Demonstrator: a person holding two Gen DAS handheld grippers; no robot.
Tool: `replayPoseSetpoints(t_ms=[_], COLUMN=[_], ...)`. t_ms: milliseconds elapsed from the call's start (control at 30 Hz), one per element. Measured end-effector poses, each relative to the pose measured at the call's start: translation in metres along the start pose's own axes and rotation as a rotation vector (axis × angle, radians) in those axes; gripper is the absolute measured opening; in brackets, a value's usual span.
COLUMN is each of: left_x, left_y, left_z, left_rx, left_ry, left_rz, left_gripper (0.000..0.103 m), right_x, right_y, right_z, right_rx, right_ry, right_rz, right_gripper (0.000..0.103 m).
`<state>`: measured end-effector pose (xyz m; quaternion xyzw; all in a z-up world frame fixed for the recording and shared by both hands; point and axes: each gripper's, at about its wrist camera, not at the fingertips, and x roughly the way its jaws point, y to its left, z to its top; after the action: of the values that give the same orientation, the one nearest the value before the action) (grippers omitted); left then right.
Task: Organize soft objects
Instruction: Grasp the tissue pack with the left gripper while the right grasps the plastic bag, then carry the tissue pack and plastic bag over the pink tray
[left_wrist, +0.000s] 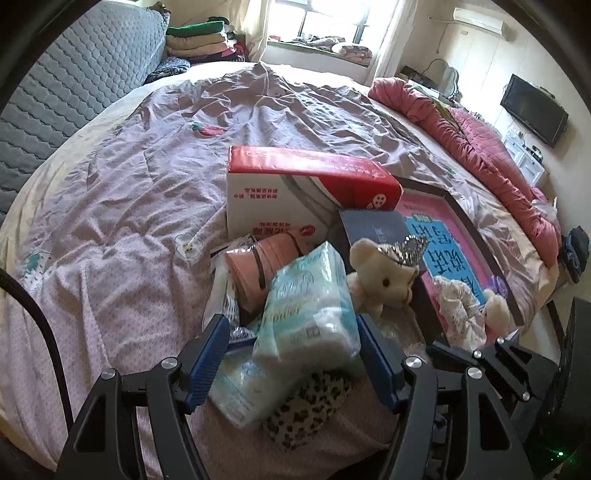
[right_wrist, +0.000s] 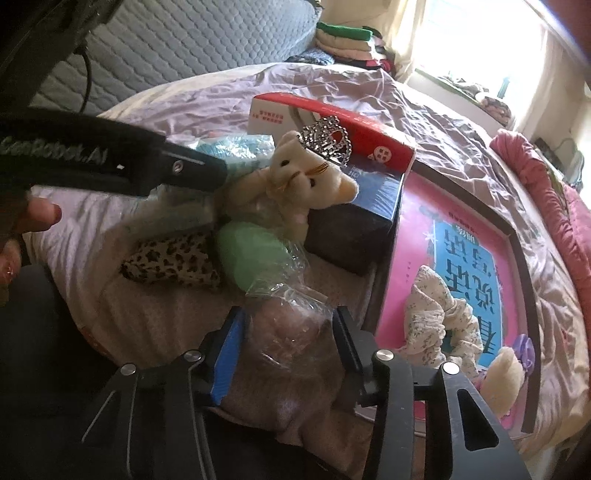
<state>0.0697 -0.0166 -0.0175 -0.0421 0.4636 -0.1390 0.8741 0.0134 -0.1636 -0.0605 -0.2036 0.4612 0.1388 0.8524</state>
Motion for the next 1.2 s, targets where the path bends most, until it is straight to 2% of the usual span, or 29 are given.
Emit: replayPoseSetpoints(t_ms=[133, 267, 367, 533, 733, 900, 1200], left_x=[0.006, 0.014, 0.018, 0.013, -0.008, -0.027, -0.049], left_y=[-0.001, -0.006, -0.006, 0.002, 0.005, 0.002, -0.01], left_z=[0.003, 0.002, 0.002, 0.001, 0.001, -0.001, -0.004], left_rx=[0.005, 0.027, 0.02, -0.01, -0.023, -0.023, 0.001], left_ry=[0.017, 0.048, 0.056, 0.019, -0.058, -0.107, -0.146], left_rz=[-0.03, 0.003, -0.014, -0.072, -0.109, -0.128, -0.097], left_gripper=[0.059, 0.057, 0.05, 0.032, 0.031, 0.031, 0.031], right_x=[-0.002, -0.008, -0.016, -0.021, -0.035, -0.043, -0.065], right_y=[-0.003, -0.008, -0.011, -0.02, -0.033, -0.032, -0.033], right_z=[0.0, 0.001, 0.002, 0.001, 0.0, 0.002, 0.01], right_rx=[0.025, 0.048, 0.067, 0.123, 0.19, 0.189, 0.174], right_ry=[-0.013, -0.042, -0.074, -0.099, -0.152, -0.173, -0.228], right_rz=[0.02, 0.035, 0.05, 0.09, 0.102, 0.11, 0.085], right_gripper=[0.047, 0.043, 0.041, 0.04, 0.04, 0.04, 0.039])
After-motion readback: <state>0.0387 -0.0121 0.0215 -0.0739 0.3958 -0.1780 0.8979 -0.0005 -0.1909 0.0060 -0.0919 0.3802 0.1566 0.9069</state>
